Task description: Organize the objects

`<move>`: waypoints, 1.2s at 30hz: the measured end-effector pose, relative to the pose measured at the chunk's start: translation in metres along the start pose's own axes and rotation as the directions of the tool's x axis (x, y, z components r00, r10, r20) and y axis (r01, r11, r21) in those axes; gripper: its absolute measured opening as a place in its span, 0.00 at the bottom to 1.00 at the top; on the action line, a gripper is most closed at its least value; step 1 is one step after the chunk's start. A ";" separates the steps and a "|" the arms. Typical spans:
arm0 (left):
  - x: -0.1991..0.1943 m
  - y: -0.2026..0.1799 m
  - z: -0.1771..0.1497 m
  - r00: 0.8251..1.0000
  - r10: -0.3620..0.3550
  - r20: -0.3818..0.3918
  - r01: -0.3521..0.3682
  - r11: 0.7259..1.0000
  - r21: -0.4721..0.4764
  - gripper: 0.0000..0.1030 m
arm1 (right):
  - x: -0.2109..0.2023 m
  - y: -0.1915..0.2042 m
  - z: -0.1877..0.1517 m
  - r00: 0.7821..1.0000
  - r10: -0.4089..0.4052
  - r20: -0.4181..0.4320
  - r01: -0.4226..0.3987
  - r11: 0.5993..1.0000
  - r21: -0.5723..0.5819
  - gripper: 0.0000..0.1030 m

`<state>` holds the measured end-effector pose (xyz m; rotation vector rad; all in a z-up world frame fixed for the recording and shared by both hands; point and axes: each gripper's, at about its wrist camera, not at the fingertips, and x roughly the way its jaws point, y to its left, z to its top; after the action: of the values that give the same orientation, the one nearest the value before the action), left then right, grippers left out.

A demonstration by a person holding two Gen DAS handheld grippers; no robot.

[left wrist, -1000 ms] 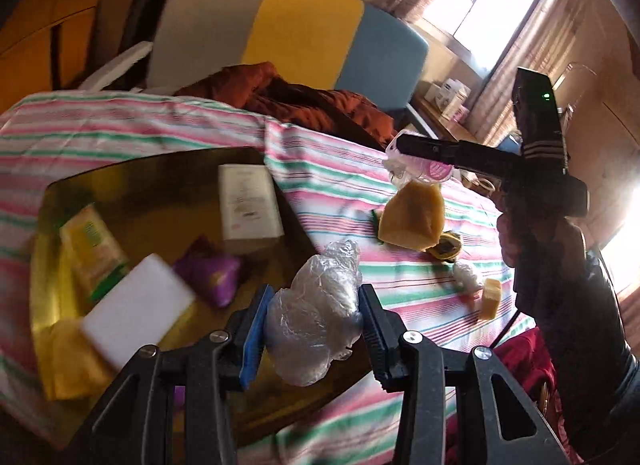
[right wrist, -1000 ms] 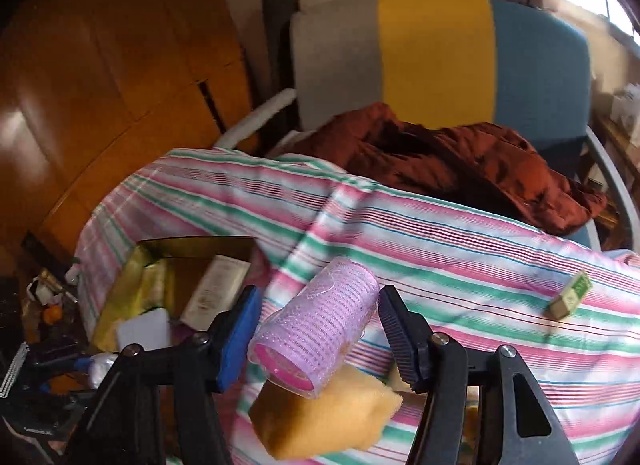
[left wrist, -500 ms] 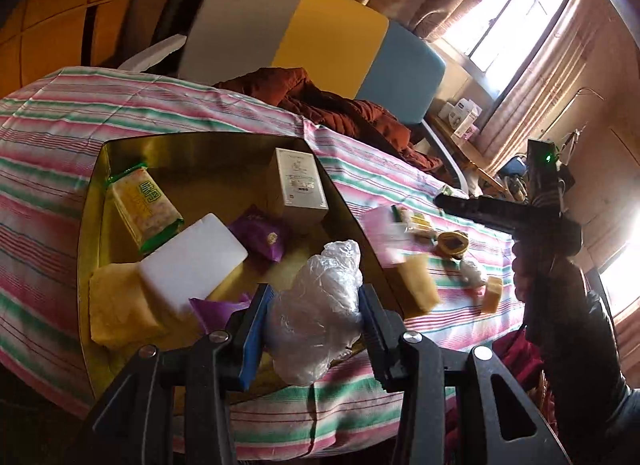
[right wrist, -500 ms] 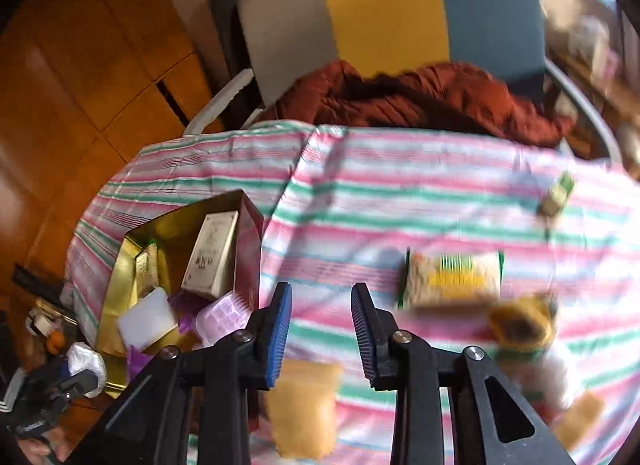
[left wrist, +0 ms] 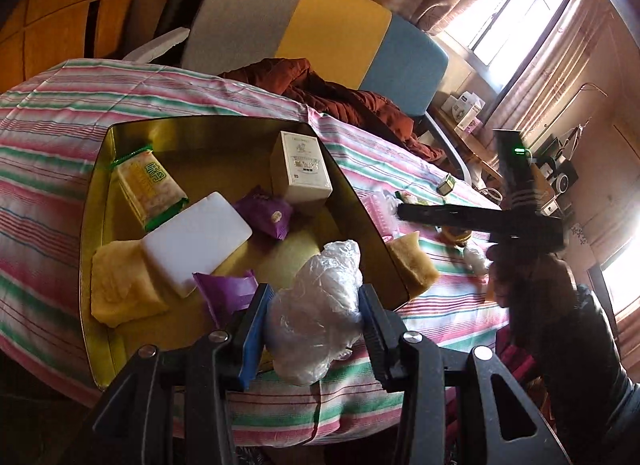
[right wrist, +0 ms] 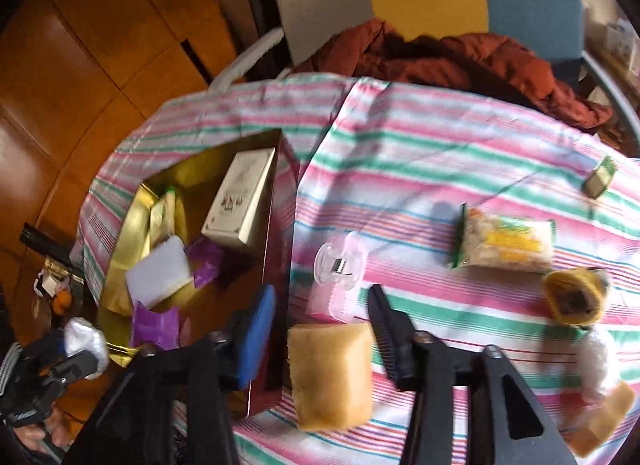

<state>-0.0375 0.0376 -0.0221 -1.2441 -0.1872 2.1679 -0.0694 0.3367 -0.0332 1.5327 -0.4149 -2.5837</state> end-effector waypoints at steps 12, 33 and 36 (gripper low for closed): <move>0.004 0.012 0.001 1.000 0.028 -0.007 -0.028 0.999 -0.023 0.42 | 0.022 -0.019 0.034 0.997 -0.033 0.069 0.024 0.992 0.126 0.22; 0.001 0.027 0.001 0.999 0.038 -0.001 -0.038 0.998 -0.050 0.42 | 0.042 -0.011 0.050 0.993 -0.121 0.019 0.120 0.991 0.054 0.74; 0.006 0.029 0.004 0.999 0.037 -0.012 -0.037 0.998 -0.049 0.42 | 0.051 -0.007 0.059 0.994 -0.106 0.016 0.105 0.994 0.035 0.74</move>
<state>-0.0558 0.0192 -0.0359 -1.2959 -0.2160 2.1996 -0.1457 0.3421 -0.0513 1.5853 -0.3916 -2.6848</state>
